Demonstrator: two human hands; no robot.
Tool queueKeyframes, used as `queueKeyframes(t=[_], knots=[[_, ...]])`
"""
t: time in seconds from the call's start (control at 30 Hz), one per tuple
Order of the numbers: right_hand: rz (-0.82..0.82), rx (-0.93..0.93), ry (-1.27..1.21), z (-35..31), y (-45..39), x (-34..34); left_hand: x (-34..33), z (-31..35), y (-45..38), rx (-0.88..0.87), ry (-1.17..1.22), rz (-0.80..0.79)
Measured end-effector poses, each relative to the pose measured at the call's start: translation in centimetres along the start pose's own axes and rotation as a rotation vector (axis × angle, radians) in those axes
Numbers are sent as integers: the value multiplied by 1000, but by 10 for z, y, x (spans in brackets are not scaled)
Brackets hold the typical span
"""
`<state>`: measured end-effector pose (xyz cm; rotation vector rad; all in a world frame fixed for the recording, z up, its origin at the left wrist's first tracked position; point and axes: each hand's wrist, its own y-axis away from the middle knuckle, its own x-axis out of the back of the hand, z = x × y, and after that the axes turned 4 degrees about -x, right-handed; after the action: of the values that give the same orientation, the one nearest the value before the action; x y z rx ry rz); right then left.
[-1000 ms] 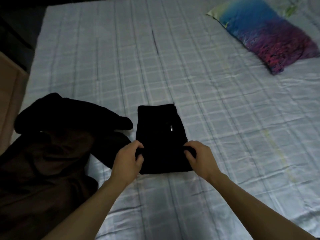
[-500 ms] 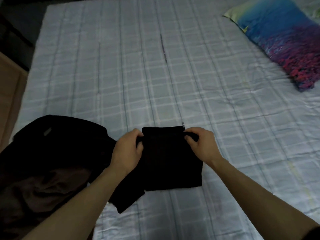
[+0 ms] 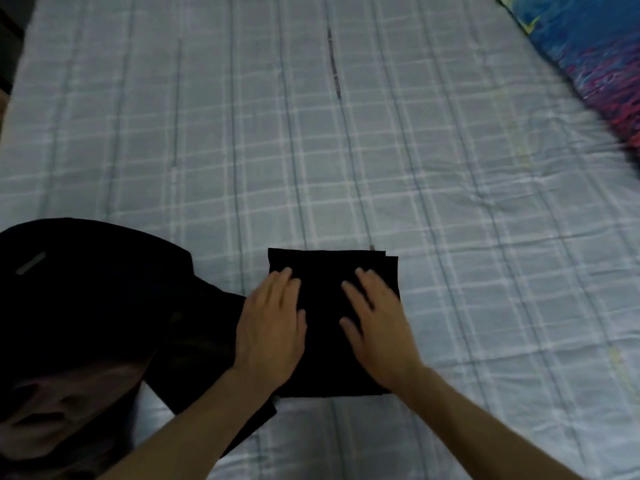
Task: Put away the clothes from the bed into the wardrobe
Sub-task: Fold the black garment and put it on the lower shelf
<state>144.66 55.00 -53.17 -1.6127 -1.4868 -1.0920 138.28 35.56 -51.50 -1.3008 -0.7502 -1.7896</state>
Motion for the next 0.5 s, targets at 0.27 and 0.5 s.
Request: queueKeyframes(t=[0.27,0.5], knots=[[-205,0,225,21,5,-55,-67,-26,-8,-13,-82,-229],[-145,17,209,36,3,-80,-102,-42,-11,-88,-6,-133]])
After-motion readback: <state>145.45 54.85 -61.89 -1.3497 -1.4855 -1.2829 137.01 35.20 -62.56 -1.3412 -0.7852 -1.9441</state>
